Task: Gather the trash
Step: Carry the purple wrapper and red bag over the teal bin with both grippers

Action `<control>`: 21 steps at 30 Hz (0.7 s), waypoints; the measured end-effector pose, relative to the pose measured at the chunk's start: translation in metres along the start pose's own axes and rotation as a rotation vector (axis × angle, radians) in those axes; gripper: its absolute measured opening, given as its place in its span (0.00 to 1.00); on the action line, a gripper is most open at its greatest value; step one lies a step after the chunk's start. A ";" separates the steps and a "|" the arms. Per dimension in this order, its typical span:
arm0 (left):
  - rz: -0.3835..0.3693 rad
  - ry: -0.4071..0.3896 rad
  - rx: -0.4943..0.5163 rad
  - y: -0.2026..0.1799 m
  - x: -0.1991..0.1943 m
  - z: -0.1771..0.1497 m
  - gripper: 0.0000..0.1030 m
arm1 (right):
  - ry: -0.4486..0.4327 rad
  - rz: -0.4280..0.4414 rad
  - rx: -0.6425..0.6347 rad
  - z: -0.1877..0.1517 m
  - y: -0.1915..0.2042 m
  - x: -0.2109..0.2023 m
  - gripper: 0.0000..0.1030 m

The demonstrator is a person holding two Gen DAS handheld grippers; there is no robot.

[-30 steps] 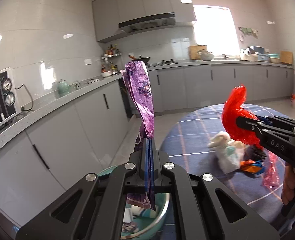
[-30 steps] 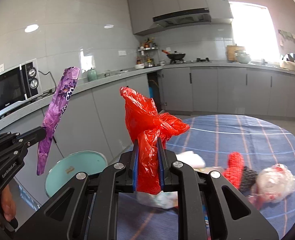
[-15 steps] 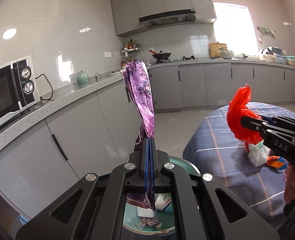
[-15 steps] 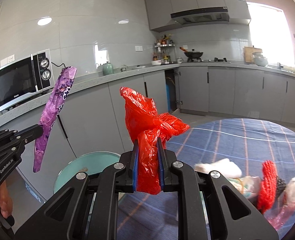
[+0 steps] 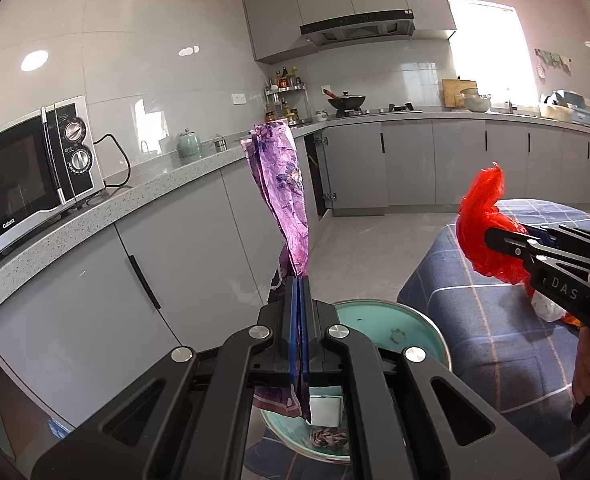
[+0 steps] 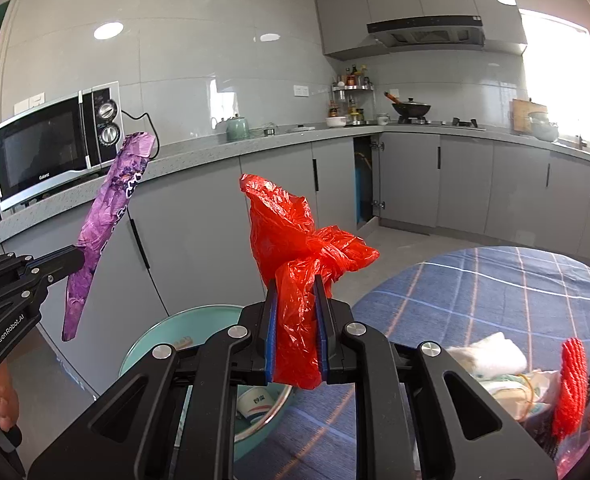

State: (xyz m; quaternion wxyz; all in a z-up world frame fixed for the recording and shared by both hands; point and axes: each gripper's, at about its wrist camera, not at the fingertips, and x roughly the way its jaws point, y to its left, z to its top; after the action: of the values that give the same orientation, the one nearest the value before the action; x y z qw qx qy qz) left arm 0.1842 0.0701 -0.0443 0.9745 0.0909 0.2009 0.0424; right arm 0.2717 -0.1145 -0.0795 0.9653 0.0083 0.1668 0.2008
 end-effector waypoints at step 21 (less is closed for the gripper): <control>0.027 0.043 0.001 0.002 0.013 -0.004 0.02 | 0.030 0.041 -0.035 -0.002 0.016 0.028 0.16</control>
State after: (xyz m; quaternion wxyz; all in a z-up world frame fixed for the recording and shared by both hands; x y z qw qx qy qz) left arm 0.1941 0.0740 -0.0522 0.9693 0.0930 0.2204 0.0572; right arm 0.2893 -0.0891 -0.0894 0.9583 -0.0080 0.1776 0.2237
